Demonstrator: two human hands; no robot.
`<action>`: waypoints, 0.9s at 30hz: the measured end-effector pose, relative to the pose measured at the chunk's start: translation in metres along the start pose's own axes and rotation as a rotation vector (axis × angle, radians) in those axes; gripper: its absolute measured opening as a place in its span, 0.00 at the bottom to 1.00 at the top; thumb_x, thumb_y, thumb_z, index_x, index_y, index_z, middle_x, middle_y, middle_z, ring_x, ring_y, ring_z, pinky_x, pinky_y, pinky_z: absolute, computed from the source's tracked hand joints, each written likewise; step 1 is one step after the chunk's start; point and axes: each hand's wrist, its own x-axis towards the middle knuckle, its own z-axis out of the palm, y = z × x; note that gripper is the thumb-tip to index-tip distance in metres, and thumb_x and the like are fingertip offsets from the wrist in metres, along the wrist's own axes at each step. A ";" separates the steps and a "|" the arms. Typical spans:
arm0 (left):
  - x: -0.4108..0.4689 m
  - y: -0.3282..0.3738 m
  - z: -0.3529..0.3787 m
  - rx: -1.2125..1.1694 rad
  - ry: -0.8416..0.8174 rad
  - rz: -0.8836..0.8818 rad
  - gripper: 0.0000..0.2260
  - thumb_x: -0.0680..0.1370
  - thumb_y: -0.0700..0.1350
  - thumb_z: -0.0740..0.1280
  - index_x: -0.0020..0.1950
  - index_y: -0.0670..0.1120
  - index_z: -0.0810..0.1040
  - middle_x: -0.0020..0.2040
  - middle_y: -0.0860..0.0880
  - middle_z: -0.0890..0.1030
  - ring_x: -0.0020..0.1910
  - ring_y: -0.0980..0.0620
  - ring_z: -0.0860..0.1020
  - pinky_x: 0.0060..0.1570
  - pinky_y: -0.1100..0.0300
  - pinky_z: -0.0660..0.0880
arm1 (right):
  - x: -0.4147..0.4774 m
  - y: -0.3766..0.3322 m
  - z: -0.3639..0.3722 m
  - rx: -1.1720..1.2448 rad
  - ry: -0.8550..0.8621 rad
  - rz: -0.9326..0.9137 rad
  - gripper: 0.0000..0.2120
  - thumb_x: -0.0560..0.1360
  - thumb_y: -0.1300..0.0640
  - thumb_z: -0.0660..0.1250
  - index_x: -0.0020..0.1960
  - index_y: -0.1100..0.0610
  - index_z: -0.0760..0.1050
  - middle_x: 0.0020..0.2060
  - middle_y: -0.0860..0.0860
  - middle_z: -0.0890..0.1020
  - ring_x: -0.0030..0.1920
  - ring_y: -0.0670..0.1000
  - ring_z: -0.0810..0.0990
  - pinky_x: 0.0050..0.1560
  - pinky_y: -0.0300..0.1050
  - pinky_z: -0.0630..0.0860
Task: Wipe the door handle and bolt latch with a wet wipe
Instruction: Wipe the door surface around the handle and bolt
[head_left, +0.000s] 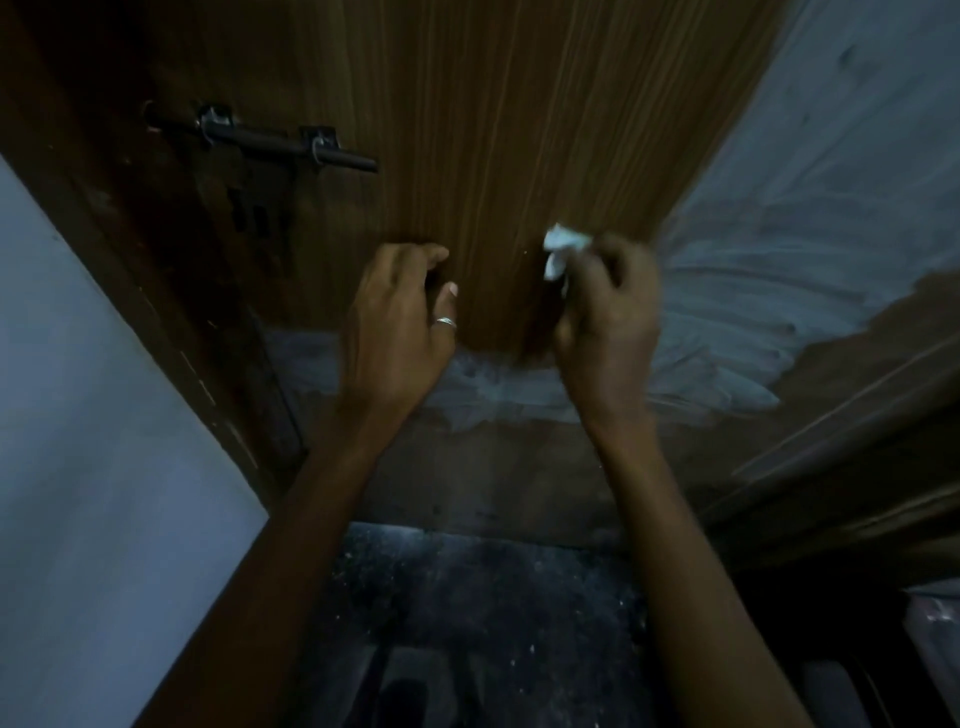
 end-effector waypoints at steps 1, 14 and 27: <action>-0.004 -0.004 0.001 0.003 -0.005 -0.004 0.14 0.79 0.45 0.65 0.63 0.43 0.76 0.59 0.44 0.77 0.58 0.47 0.77 0.55 0.49 0.77 | -0.028 0.001 0.010 -0.003 -0.110 0.015 0.16 0.72 0.72 0.65 0.58 0.63 0.80 0.55 0.62 0.78 0.55 0.59 0.77 0.51 0.44 0.73; -0.039 -0.075 -0.043 0.114 0.025 -0.088 0.12 0.80 0.40 0.66 0.63 0.40 0.76 0.60 0.42 0.78 0.57 0.47 0.78 0.56 0.62 0.72 | -0.077 -0.067 0.080 0.088 -0.341 0.068 0.16 0.76 0.66 0.61 0.62 0.62 0.78 0.57 0.60 0.78 0.55 0.59 0.77 0.45 0.50 0.79; -0.041 -0.105 -0.087 0.170 0.100 -0.153 0.12 0.80 0.38 0.66 0.63 0.40 0.78 0.59 0.43 0.80 0.54 0.49 0.80 0.55 0.67 0.73 | -0.057 -0.203 0.163 0.326 -0.460 -0.040 0.09 0.77 0.60 0.70 0.57 0.61 0.79 0.51 0.56 0.79 0.47 0.53 0.76 0.36 0.45 0.78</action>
